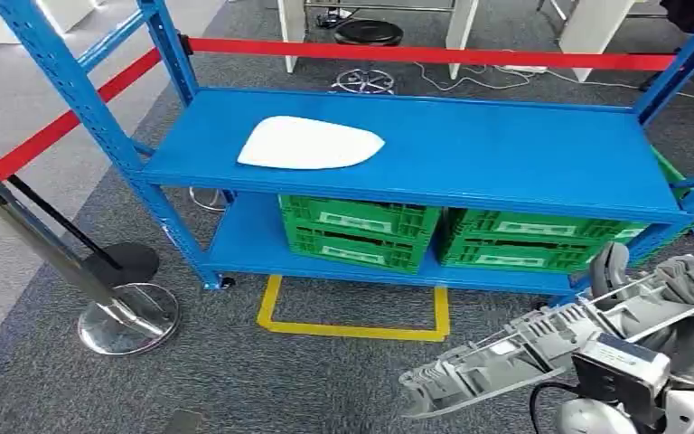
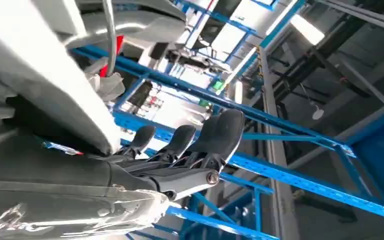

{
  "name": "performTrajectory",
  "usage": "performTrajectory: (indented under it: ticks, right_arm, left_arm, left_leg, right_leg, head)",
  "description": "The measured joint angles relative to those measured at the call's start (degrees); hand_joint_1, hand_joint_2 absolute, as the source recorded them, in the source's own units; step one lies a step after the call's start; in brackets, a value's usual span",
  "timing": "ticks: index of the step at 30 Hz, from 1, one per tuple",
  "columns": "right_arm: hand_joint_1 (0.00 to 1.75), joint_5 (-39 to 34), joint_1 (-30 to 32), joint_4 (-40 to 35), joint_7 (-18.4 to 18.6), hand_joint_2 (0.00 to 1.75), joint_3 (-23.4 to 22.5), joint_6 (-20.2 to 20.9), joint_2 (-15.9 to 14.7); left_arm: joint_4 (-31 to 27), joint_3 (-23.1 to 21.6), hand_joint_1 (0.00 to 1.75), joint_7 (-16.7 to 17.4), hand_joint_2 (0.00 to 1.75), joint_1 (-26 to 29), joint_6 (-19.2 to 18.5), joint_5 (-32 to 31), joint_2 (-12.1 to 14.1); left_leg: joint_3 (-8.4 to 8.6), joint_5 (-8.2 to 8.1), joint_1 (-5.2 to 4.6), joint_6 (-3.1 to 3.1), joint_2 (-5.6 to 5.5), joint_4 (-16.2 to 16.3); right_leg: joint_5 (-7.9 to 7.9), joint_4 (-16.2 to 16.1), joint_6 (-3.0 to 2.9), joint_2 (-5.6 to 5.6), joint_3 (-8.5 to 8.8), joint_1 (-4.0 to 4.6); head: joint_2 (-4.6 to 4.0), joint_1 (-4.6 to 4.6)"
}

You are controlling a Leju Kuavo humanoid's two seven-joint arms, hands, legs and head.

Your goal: Take the parts from the cabinet and place them on the table.

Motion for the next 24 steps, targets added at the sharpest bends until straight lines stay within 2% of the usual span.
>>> performTrajectory:
  ticks: [1, 2, 3, 4, 5, 6, 7, 8, 9, 10, 11, 12, 14, 15, 16, 17, 18, 19, 20, 21, 23, 24]
  right_arm:
    - [0.80, -0.93, 0.10, -0.17, 0.11, 1.75, 0.00, 0.00, -0.02]
    - [0.80, -1.25, 0.18, -0.26, 0.09, 1.75, -0.02, -0.02, -0.02]
    - [0.80, -1.99, 0.50, -0.50, -0.07, 1.75, -0.20, 0.00, -0.02]
    - [0.80, -2.29, 0.77, -0.59, -0.20, 1.75, -0.33, 0.00, -0.02]
    - [0.80, -2.42, 0.93, -0.65, -0.24, 1.75, -0.41, 0.00, -0.02]
    - [0.80, -2.44, 1.01, -0.66, -0.28, 1.75, -0.44, -0.02, -0.04]
    - [0.80, -2.47, 1.02, -0.68, -0.28, 1.75, -0.46, 0.00, -0.04]
    - [0.80, -2.51, 1.02, -0.68, -0.26, 1.75, -0.46, 0.00, -0.04]
    - [0.80, -2.51, 1.00, -0.74, -0.26, 1.75, -0.46, -0.02, -0.06]
    - [0.80, -2.55, 0.92, -0.90, -0.26, 1.75, -0.46, -0.02, -0.09]
    - [0.80, -2.58, 0.85, -1.18, -0.31, 1.75, -0.48, -0.02, -0.13]
    - [0.80, -2.60, 0.88, -1.18, -0.31, 1.75, -0.48, -0.02, -0.18]
    - [0.80, -2.64, 1.09, -1.20, -0.26, 1.75, -0.61, -0.02, -0.20]
    - [0.80, -2.62, 1.02, -1.20, -0.28, 1.75, -0.68, 0.00, -0.22]
    - [0.80, -2.62, 1.05, -1.20, -0.28, 1.75, -0.74, 0.00, -0.22]
    - [0.80, -2.62, 1.06, -1.22, -0.28, 1.75, -0.81, 0.00, -0.22]
    - [0.80, -2.62, 1.08, -1.22, -0.28, 1.75, -0.85, 0.00, -0.22]
    - [0.80, -2.62, 1.09, -1.22, -0.28, 1.75, -0.94, 0.00, -0.22]
    - [0.80, -2.62, 1.16, -1.22, -0.28, 1.75, -1.05, 0.00, -0.24]
    - [0.80, -2.62, 1.22, -1.22, -0.28, 1.75, -1.11, 0.00, -0.24]
    - [0.80, -2.73, 1.27, -1.25, -0.37, 1.75, -1.20, -0.02, -0.24]
    - [0.80, -2.95, 1.33, -1.31, -0.54, 1.75, -1.29, -0.02, -0.24]
  left_arm:
    - [-0.07, 0.00, 0.00, 0.04, 1.75, -0.09, 0.00, -0.04, 0.02]
    - [-0.09, 0.00, 0.00, 0.13, 1.75, -0.12, -0.02, -0.11, 0.06]
    - [-0.09, -0.02, 0.00, 0.17, 1.75, -0.13, -0.15, -0.15, 0.06]
    - [-0.09, -0.04, 0.00, 0.24, 1.75, -0.12, -0.15, -0.13, 0.06]
    - [-0.09, -0.07, 0.00, 0.28, 1.75, -0.12, -0.20, -0.13, 0.06]
    - [-0.09, -0.09, 0.00, 0.28, 1.75, -0.15, -0.31, -0.13, 0.06]
    - [-0.09, -0.09, 0.00, 0.28, 1.75, -0.20, -0.33, -0.13, 0.06]
    - [-0.09, -0.11, 0.00, 0.28, 1.75, -0.26, -0.33, -0.13, 0.06]
    - [-0.09, -0.13, 0.00, 0.28, 1.75, -0.35, -0.33, -0.13, 0.06]
    - [-0.09, -0.22, 0.00, 0.28, 1.75, -0.43, -0.35, -0.13, 0.06]
    - [-0.09, -0.39, 0.00, 0.26, 1.75, -0.56, -0.37, -0.09, 0.09]
    - [-0.07, -0.42, 0.00, 0.26, 1.75, -0.68, -0.39, -0.07, 0.09]
    - [-0.07, -0.42, 0.00, 0.26, 1.75, -0.69, -0.39, -0.04, 0.13]
    - [-0.04, -0.42, 0.00, 0.26, 1.75, -0.71, -0.39, 0.00, 0.17]
    - [-0.04, -0.44, 0.00, 0.26, 1.75, -0.64, -0.39, 0.02, 0.17]
    - [-0.04, -0.44, 0.00, 0.26, 1.75, -0.60, -0.39, 0.02, 0.17]
    - [-0.04, -0.44, 0.00, 0.26, 1.75, -0.63, -0.39, 0.02, 0.17]
    - [-0.04, -0.46, 0.00, 0.26, 1.75, -0.70, -0.39, 0.02, 0.15]
    - [-0.04, -0.48, 0.00, 0.26, 1.75, -0.70, -0.42, 0.02, 0.13]
    - [-0.04, -0.50, 0.00, 0.26, 1.75, -0.70, -0.42, 0.02, 0.13]
    - [-0.04, -0.57, 0.00, 0.26, 1.75, -0.72, -0.42, 0.04, 0.15]
    - [-0.04, -0.65, 0.00, 0.18, 1.75, -0.80, -0.42, 0.09, 0.15]
  left_leg:
    - [-0.82, 0.55, -0.01, 0.46, 0.04, 0.02]
    - [-1.24, 0.86, -0.05, 0.50, 0.04, 0.03]
    - [-2.57, 1.83, -0.16, 0.60, 0.05, 0.11]
    - [-3.53, 2.52, -0.21, 0.56, 0.05, 0.20]
    - [-4.40, 3.09, -0.24, 0.50, 0.05, 0.28]
    - [-5.28, 3.67, -0.29, 0.41, 0.07, 0.36]
    - [-6.03, 4.16, -0.32, 0.28, 0.07, 0.46]
    - [-6.68, 4.65, -0.35, 0.14, 0.06, 0.54]
    - [-7.13, 5.17, -0.37, -0.08, 0.04, 0.64]
    - [-7.41, 5.56, -0.70, -0.42, -0.02, 0.72]
    - [-7.64, 6.15, -0.75, -0.64, 0.02, 0.77]
    - [-7.77, 6.84, -0.69, -0.96, 0.03, 0.65]
    - [-7.91, 7.65, -0.52, -1.53, 0.02, 0.29]
    - [-8.32, 6.81, -0.38, -2.05, -0.21, 0.77]
    - [-8.87, 3.62, -0.37, -2.42, -0.21, 2.60]
    - [-9.69, 0.26, -0.22, -2.61, -0.20, 6.01]
    - [-10.94, -3.10, -0.14, -2.82, -0.20, 10.94]
    - [-11.90, -5.29, -0.10, -2.95, -0.19, 15.26]
    - [-12.22, -6.06, -0.07, -3.04, -0.19, 18.49]
    - [-11.56, -5.07, -0.05, -3.04, -0.20, 18.91]
    - [-8.47, -2.19, -0.06, -2.77, -0.20, 15.23]
    - [-3.63, 0.17, -0.16, -2.19, -0.24, 7.81]
  right_leg:
    - [-3.55, 3.16, 0.22, 0.03, -1.25, -0.06]
    - [-5.40, 5.46, 0.28, 0.02, -1.84, -0.12]
    - [-9.40, 12.05, 0.54, 0.02, -3.59, -0.14]
    - [-10.31, 15.25, 0.62, 0.02, -4.06, -0.14]
    - [-9.48, 16.15, 0.62, 0.01, -3.54, -0.14]
    - [-7.42, 14.98, 0.54, 0.01, -1.96, -0.14]
    - [-5.27, 12.10, 0.39, 0.01, 0.49, -0.14]
    - [-3.65, 7.82, 0.19, -0.01, 3.67, -0.13]
    - [-3.62, 2.69, -0.09, -0.01, 7.53, -0.11]
    - [-5.29, -1.90, -0.34, -0.03, 10.58, 0.10]
    - [-5.87, -4.61, -0.57, 0.05, 12.23, 0.14]
    - [-5.77, -4.51, -0.74, 0.06, 11.13, 0.27]
    - [-5.22, -4.30, -1.36, 0.07, 10.59, 0.42]
    - [-4.27, -4.62, -2.14, -0.23, 10.11, -0.03]
    - [-3.78, -4.55, -2.80, -0.23, 9.71, 0.06]
    - [-3.40, -4.53, -3.05, -0.31, 9.32, 0.09]
    - [-2.89, -4.40, -3.11, -0.31, 8.78, 0.18]
    - [-2.42, -4.19, -3.19, -0.33, 8.33, 0.24]
    - [-1.89, -3.84, -3.19, -0.34, 7.39, 0.29]
    - [-1.57, -3.55, -3.16, -0.33, 6.50, 0.34]
    - [-1.15, -2.94, -3.09, -0.24, 5.32, 0.42]
    - [-1.02, -2.41, -2.94, -0.17, 4.68, 0.49]
  head:
    - [0.00, 0.22]
    - [0.00, 0.22]
    - [0.00, 0.24]
    - [0.00, 0.28]
    - [0.00, 0.26]
    - [0.00, 0.26]
    - [0.00, 0.24]
    - [0.00, 0.26]
    - [0.00, 0.24]
    - [0.00, 0.24]
    - [0.00, 0.15]
    - [0.00, 0.13]
    - [0.00, 0.22]
    - [0.00, 0.22]
    - [0.00, -0.05]
    - [0.00, -0.15]
    - [0.00, -0.15]
    - [0.00, -0.13]
    - [0.00, -0.13]
    - [0.00, -0.13]
    - [0.00, -0.15]
    - [0.00, -0.17]
